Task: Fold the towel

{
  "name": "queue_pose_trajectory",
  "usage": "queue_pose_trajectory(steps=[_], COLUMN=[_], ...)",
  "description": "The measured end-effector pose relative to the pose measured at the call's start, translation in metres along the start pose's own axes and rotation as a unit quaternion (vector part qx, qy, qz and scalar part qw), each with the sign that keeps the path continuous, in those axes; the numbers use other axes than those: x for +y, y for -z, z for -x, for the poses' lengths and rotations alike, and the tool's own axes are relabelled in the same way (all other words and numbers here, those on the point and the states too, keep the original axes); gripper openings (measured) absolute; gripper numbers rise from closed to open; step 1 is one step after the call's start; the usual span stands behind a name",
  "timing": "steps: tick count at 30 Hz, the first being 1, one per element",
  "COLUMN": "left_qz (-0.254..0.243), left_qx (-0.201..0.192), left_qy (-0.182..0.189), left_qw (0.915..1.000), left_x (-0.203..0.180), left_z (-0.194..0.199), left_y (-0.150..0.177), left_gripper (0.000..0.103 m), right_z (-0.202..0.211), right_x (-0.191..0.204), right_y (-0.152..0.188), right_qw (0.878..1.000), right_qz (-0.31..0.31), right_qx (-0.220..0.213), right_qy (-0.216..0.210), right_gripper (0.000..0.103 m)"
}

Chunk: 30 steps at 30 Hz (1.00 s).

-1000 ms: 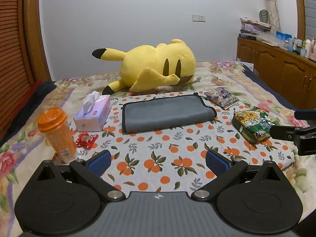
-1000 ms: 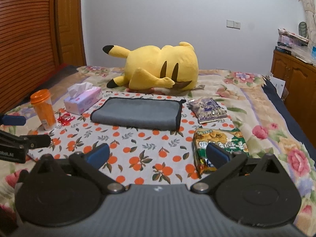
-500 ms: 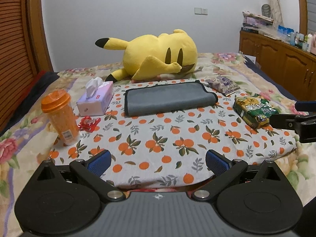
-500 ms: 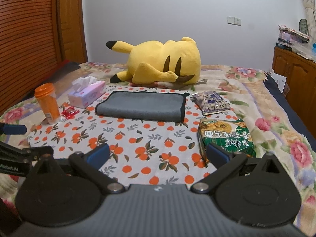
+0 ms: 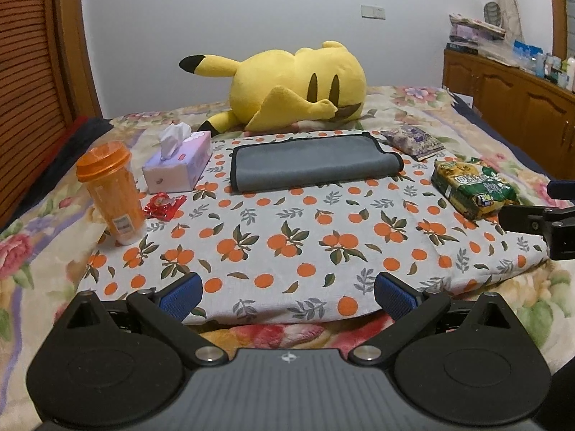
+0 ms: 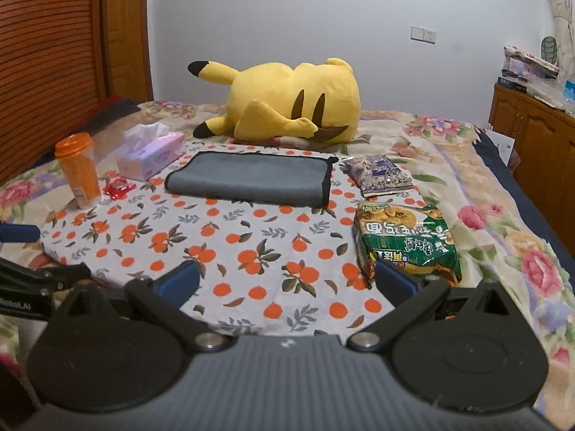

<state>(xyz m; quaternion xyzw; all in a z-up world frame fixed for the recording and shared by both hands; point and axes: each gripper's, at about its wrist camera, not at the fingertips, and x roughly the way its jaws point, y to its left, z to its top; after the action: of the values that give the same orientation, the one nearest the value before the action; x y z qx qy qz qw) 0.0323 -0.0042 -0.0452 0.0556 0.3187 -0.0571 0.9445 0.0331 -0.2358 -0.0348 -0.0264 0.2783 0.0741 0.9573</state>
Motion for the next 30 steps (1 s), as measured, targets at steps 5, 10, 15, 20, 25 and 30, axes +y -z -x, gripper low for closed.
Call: queue_pose_trajectory(steps=[5,10,15,20,25,30], left_qz=[0.006,0.007,0.007,0.01,0.017,0.023], left_qx=[0.0,-0.012,-0.026,-0.047,-0.067,-0.078], left_qy=[-0.003,-0.009,-0.016,-0.012,-0.01,-0.011], left_qw=[1.0,0.9999,0.9995,0.9987,0.9975,0.9966], left_x=[0.003,0.003,0.003,0.004,0.006,0.009], left_z=[-0.001,0.004,0.009,0.017,0.024,0.028], left_y=[0.003,0.004,0.004,0.003,0.003,0.002], left_gripper=[0.103,0.103,0.103,0.103,0.103,0.103], right_z=[-0.003,-0.003,-0.002,0.0,0.004,0.005], right_x=[0.0,-0.004,-0.006,-0.006,-0.009,-0.01], right_y=[0.002,0.003,0.003,0.004,0.003,0.003], right_qw=[1.0,1.0,1.0,1.0,1.0,0.999], right_qz=[0.001,-0.011,-0.016,-0.016,-0.021,-0.025], right_qx=[0.003,0.004,0.002,-0.005,-0.016,-0.022], right_qy=[0.004,0.009,0.012,0.015,0.016,0.018], right_gripper=[0.103,0.103,0.103,0.103,0.103,0.103])
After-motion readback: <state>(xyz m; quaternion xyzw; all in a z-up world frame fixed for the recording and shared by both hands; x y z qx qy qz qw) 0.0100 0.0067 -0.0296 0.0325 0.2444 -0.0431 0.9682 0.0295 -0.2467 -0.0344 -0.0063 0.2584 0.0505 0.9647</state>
